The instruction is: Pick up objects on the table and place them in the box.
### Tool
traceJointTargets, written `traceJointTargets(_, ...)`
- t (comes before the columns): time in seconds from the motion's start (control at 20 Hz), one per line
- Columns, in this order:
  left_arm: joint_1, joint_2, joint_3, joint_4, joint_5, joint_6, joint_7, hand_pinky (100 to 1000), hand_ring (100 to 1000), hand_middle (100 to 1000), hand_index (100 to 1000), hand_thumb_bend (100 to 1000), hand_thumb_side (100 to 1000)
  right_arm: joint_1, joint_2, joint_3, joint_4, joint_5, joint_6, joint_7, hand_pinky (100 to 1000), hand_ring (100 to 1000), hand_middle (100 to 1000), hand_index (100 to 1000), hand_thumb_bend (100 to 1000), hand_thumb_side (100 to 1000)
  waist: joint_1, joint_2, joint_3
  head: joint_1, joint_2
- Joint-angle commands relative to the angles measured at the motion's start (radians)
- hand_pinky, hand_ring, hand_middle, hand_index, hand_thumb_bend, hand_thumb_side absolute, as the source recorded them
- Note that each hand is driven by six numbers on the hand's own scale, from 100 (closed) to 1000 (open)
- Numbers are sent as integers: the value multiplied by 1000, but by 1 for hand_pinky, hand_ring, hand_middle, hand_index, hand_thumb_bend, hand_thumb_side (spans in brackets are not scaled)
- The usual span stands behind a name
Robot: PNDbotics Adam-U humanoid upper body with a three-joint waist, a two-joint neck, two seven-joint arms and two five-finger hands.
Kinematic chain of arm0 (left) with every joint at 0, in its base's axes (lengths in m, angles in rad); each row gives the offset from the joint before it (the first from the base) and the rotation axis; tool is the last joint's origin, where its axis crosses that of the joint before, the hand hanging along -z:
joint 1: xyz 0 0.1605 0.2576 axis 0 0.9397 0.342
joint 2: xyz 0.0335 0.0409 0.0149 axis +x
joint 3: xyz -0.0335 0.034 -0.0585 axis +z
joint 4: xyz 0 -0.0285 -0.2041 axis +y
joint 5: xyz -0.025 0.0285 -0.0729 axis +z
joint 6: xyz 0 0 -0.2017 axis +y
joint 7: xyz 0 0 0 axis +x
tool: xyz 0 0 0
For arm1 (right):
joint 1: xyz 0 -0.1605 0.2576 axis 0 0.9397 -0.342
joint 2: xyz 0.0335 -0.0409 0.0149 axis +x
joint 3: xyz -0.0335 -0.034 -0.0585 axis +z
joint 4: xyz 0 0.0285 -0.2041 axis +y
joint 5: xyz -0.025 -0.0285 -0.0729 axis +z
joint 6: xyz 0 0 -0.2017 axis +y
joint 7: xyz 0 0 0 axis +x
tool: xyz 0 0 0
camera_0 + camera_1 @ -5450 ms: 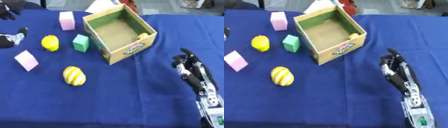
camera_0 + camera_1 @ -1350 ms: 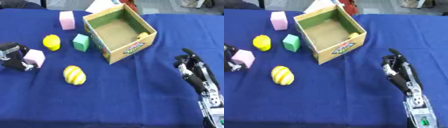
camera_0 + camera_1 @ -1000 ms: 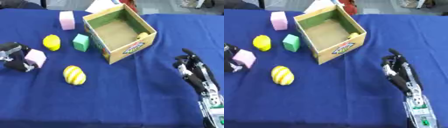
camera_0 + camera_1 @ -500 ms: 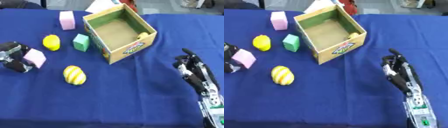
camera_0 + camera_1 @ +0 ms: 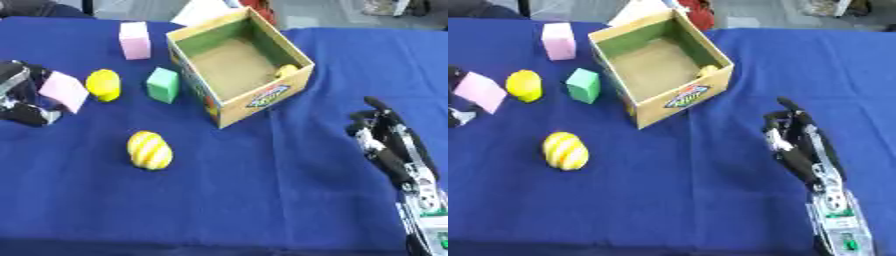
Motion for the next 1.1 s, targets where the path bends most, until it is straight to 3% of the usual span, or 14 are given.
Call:
traceJointTargets(0.05,-63,35,3,-39,-2,-8,-2,573,511,506,691,100,179,-7,-10,-2,-9,4,-1,1,650,618,660,926,100,429,7,-32,0,2,1)
traceJointTargets(0.25,-190,-11,-50,-14,-36,-33,-38,576,513,508,694,100,177,-3,-9,2,-6,5,-2,5,650,617,660,926,100,427,5,-38,-9,13,4)
traceJointTargets(0.7,-447,-237,-163,170,-159,-129,-96,588,521,515,700,105,177,-5,-4,18,-1,5,-4,18,650,617,660,926,100,423,-3,-34,-43,28,-10)
traceJointTargets(1.1,-541,-387,-209,327,-232,-245,-100,621,546,539,722,146,174,-16,2,31,3,6,-8,31,650,617,660,926,100,420,-9,-22,-100,47,-21)
